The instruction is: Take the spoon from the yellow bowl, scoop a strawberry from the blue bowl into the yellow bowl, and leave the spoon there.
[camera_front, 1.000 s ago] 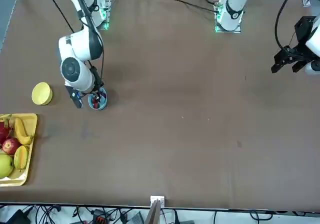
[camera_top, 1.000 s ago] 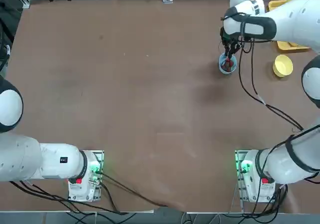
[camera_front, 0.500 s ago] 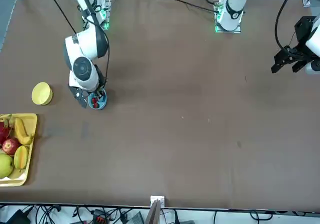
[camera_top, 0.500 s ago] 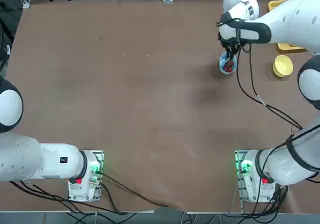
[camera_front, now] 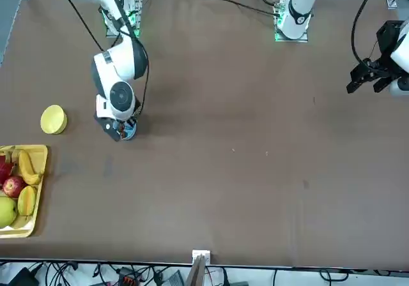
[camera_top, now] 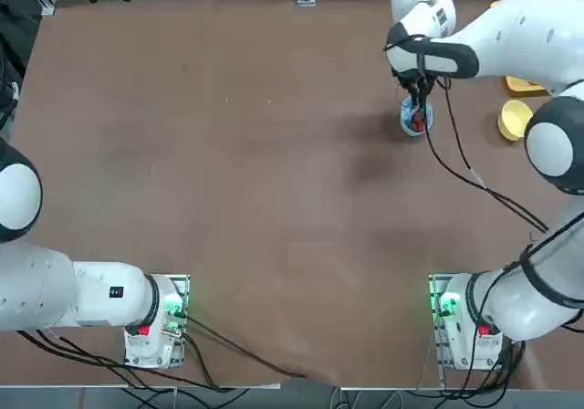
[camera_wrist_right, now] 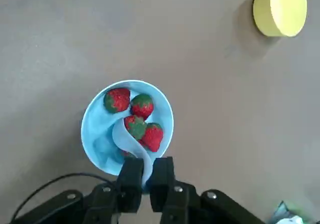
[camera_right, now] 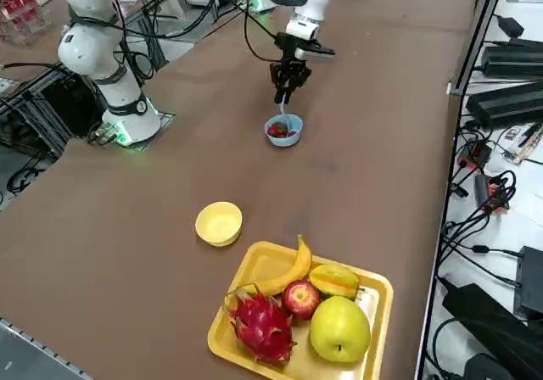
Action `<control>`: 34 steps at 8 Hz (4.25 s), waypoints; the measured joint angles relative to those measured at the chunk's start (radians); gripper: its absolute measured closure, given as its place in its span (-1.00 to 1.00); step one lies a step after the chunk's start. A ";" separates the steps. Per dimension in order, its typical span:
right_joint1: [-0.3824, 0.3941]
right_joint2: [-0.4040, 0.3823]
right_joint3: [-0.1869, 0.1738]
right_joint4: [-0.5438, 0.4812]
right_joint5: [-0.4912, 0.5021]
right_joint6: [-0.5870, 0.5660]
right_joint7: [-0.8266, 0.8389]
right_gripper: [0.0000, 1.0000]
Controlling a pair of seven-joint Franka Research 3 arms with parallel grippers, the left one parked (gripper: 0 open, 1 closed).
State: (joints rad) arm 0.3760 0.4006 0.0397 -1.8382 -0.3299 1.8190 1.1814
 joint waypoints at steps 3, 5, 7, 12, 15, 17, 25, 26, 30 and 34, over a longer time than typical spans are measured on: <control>0.054 0.095 0.000 0.117 -0.061 -0.103 -0.041 0.76; 0.087 0.154 0.000 0.187 -0.099 -0.165 -0.075 0.76; 0.115 0.186 0.000 0.222 -0.135 -0.207 -0.122 0.76; 0.199 0.241 0.000 0.236 -0.231 -0.261 -0.183 0.76; 0.247 0.283 0.000 0.241 -0.301 -0.288 -0.186 0.76; 0.267 0.299 0.000 0.242 -0.337 -0.301 -0.194 0.76; 0.349 0.355 0.000 0.257 -0.427 -0.349 -0.221 0.76; 0.359 0.367 0.000 0.272 -0.431 -0.367 -0.230 0.76; 0.385 0.408 0.000 0.298 -0.478 -0.413 -0.237 0.76; 0.393 0.422 0.000 0.305 -0.522 -0.470 -0.243 0.76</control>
State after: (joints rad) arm 0.7686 0.8222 0.0392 -1.5333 -0.8523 1.3487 0.9388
